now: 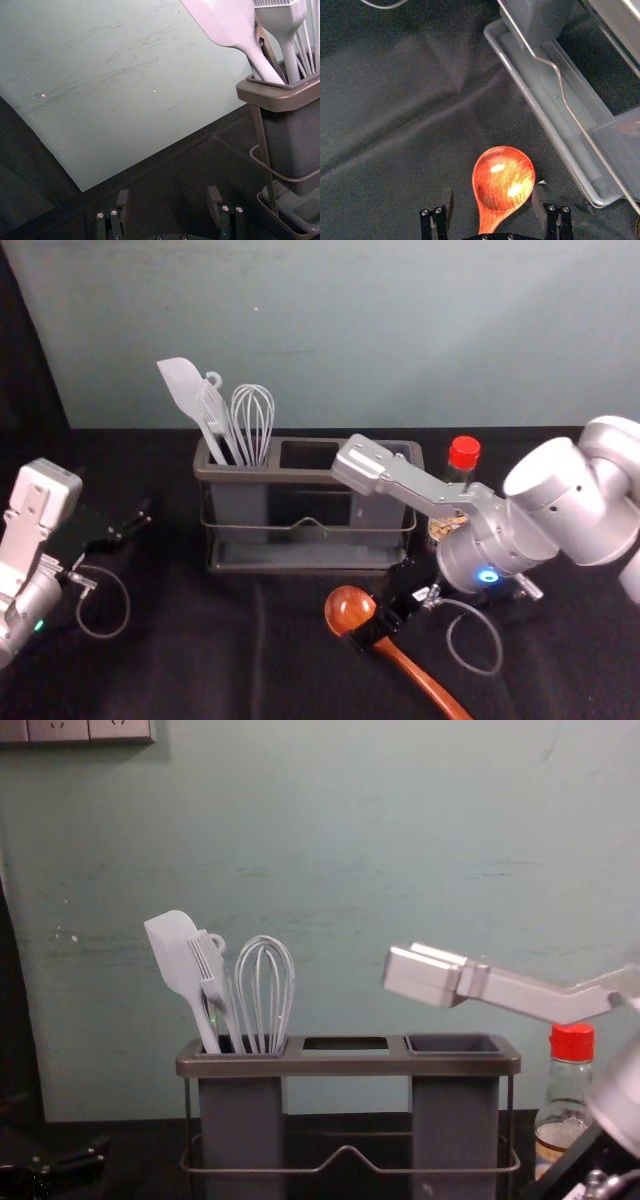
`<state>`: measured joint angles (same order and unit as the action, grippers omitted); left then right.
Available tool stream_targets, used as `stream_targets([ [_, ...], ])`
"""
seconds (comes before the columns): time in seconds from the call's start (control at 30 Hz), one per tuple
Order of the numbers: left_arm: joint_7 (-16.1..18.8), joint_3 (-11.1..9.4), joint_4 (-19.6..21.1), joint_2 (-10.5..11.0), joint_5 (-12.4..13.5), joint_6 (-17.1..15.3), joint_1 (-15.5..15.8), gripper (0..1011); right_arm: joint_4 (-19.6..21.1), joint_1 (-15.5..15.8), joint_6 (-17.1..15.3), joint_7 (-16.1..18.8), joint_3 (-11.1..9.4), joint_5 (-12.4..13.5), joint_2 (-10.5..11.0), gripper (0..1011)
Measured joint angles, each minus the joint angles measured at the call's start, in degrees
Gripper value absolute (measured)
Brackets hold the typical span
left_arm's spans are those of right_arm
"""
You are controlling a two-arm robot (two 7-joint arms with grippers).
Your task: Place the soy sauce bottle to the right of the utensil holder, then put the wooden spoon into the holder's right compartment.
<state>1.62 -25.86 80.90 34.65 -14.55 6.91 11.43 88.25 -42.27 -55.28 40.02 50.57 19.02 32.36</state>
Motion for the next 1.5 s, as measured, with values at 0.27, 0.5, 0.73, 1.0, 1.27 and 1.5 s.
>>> stream_targets([
  [0.27,0.0,0.0,0.0,0.0,0.0,0.0,0.0,1012,-3.39,0.14,-1.78,-1.91,-0.29,-0.86,-3.24,1004],
  [0.5,0.0,0.0,0.0,0.0,0.0,0.0,0.0,1012,-5.86,0.31,-2.55,-2.97,-0.56,-2.0,-5.78,1004],
  [0.73,0.0,0.0,0.0,0.0,0.0,0.0,0.0,1011,-6.9,0.88,-2.77,-3.75,-1.67,-2.91,-6.82,1004],
  [1.0,0.0,0.0,0.0,0.0,0.0,0.0,0.0,1011,-7.11,1.23,-2.67,-3.73,-2.02,-4.04,-7.19,1004],
  [1.27,0.0,0.0,0.0,0.0,0.0,0.0,0.0,1011,-7.52,1.44,-2.33,-2.94,-2.2,-5.06,-7.58,1004],
  [1.5,0.0,0.0,0.0,0.0,0.0,0.0,0.0,1011,-7.94,1.53,-1.9,-2.18,-2.26,-5.94,-8.09,1005],
])
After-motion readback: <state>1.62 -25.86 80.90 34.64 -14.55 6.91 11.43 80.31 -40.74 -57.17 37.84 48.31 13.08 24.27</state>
